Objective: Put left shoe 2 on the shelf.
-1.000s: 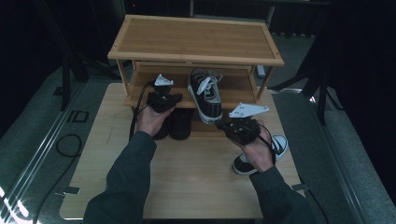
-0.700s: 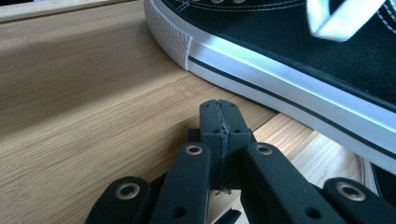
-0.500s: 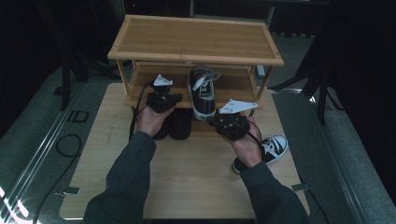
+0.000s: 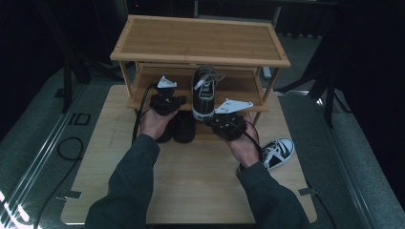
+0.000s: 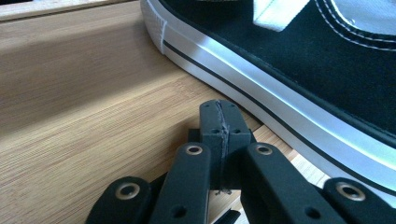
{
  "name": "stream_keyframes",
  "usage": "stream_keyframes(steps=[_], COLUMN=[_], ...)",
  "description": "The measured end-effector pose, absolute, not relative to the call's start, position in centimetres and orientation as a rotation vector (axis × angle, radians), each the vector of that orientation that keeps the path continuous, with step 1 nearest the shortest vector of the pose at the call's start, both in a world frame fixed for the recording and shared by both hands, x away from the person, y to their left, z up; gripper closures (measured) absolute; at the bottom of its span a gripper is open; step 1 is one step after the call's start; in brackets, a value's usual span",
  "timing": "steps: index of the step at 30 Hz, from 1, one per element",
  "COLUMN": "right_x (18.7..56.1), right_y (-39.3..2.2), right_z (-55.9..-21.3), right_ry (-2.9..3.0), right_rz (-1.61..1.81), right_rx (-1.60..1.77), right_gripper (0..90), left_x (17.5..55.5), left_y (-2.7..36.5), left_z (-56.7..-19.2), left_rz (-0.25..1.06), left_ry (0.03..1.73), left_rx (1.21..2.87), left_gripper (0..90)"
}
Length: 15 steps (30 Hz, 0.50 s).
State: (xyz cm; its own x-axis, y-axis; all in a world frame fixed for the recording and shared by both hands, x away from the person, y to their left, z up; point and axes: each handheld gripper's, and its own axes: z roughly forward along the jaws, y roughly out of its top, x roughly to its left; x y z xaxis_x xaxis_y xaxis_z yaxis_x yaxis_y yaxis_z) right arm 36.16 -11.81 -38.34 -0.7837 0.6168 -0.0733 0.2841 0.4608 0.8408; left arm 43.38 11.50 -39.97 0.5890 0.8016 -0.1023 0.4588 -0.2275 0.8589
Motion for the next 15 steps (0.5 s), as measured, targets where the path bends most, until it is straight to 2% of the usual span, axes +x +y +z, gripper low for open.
stream_keyframes(steps=[15], right_x=[36.8], right_y=[-12.9], right_z=[-38.4], right_ry=[2.294], right_rz=[1.206], right_rx=[0.804], right_gripper=[90.0], left_x=[43.4], left_y=[11.5], left_z=[-40.0], left_rz=[0.455], left_ry=[1.02], left_rx=[1.87], left_gripper=[90.0])
